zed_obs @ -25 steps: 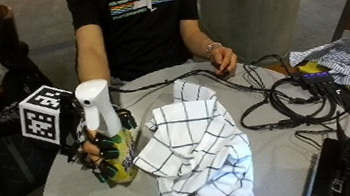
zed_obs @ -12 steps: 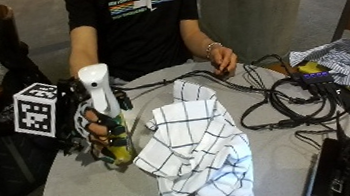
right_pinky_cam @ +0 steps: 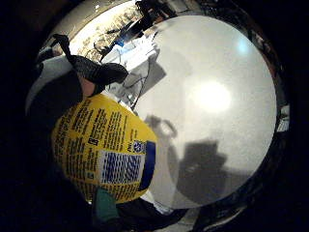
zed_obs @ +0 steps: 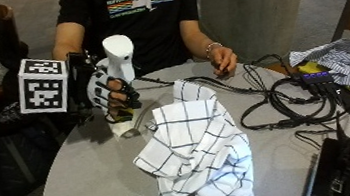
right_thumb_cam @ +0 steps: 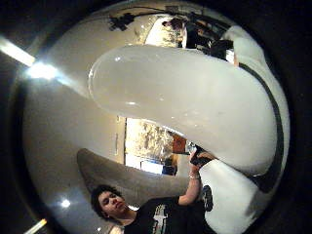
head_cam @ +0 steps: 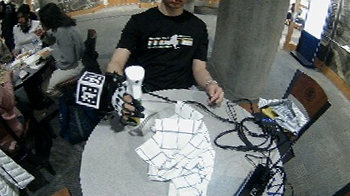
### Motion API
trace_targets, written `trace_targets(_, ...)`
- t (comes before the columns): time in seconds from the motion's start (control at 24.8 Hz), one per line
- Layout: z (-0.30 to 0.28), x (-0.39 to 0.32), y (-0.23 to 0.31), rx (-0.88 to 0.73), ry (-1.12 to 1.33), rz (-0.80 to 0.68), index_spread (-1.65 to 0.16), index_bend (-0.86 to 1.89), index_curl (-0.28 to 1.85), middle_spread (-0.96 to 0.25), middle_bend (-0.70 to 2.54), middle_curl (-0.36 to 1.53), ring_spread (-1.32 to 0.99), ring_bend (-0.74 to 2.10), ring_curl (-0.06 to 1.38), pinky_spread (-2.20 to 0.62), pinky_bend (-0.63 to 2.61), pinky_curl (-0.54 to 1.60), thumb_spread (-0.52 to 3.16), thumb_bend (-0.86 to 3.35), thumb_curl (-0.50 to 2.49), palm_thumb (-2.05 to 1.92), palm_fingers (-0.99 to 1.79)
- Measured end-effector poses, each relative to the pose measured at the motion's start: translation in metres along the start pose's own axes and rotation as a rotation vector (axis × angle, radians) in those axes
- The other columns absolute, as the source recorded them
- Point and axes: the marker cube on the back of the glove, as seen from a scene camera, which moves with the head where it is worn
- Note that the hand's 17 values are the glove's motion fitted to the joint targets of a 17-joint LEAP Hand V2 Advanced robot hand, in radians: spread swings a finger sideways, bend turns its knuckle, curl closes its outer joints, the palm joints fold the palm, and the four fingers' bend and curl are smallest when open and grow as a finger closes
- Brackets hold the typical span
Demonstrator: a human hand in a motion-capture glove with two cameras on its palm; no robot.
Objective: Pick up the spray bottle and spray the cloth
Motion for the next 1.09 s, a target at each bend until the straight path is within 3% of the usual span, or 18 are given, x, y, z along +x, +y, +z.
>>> trace_targets(0.44,0.02,-0.009,0.007,-0.239,-0.033,0.16,-0.16,0.16,0.45,-0.06,0.29,0.5,-0.04,0.52,0.42,0.16,0.3,0.37,0.53,-0.03,0.63,0.95,1.15)
trace_targets(1.09,0.027,-0.008,0.008,-0.321,-0.024,0.225,-0.15,0.15,0.47,-0.05,0.32,0.53,-0.04,0.54,0.44,0.06,0.32,0.38,0.56,-0.04,0.65,0.94,1.18)
